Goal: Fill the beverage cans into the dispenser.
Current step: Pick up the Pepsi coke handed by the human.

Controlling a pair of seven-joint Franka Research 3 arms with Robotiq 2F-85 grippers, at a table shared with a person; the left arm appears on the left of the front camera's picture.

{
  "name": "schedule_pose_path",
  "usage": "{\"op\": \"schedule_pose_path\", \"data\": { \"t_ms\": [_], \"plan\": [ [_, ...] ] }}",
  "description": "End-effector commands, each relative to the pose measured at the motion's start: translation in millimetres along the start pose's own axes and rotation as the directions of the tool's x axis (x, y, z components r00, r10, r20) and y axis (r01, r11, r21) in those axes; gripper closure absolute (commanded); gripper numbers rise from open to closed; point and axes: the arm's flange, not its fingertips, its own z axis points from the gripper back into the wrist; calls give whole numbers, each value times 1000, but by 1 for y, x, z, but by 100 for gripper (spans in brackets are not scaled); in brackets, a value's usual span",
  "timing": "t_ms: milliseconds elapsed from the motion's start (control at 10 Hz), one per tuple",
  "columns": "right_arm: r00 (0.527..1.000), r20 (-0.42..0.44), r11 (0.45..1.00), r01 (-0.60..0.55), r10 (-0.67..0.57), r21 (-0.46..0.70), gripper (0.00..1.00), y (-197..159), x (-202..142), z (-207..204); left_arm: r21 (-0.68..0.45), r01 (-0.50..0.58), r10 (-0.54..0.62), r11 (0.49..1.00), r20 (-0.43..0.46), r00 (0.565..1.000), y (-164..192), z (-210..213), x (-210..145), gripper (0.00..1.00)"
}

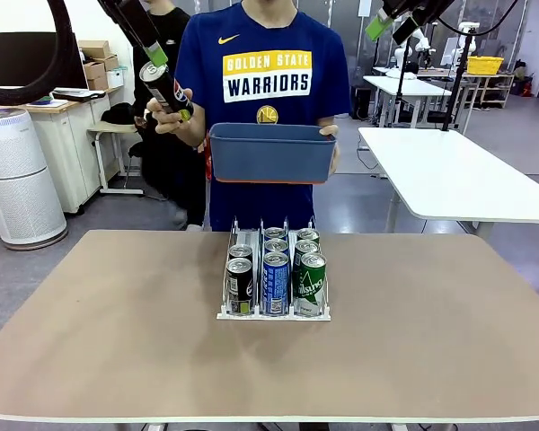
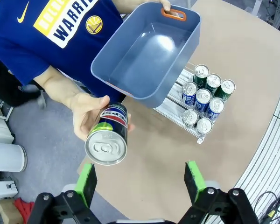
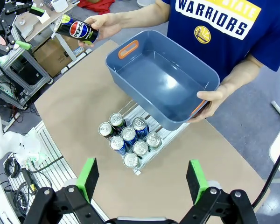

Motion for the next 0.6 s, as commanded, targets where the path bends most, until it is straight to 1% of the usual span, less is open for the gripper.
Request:
{"op": "schedule_pose_path", "data": {
  "t_ms": [0, 100, 300, 400, 500],
  "plan": [
    [1000, -3, 1000, 4, -4, 0, 0, 1, 0, 0, 0, 0, 0, 1000, 0, 1000, 0, 0, 0, 0],
    [1000, -3, 1000, 4, -4, 0, 0, 1, 0, 0, -38, -9, 9, 999, -3, 1000, 5, -2, -5, 0],
    [1000, -3, 1000, 4, -4, 0, 0, 1, 0, 0, -13, -68, 67, 998, -27, 997, 13, -10, -11, 0],
    [1000, -3, 1000, 4, -4, 0, 0, 1, 0, 0, 79, -96, 101, 992, -61, 993, 19, -17, -14, 0],
    [1000, -3, 1000, 4, -4, 0, 0, 1, 0, 0, 88, -104, 108, 991, -44, 993, 23, -19, -17, 0]
  ]
}}
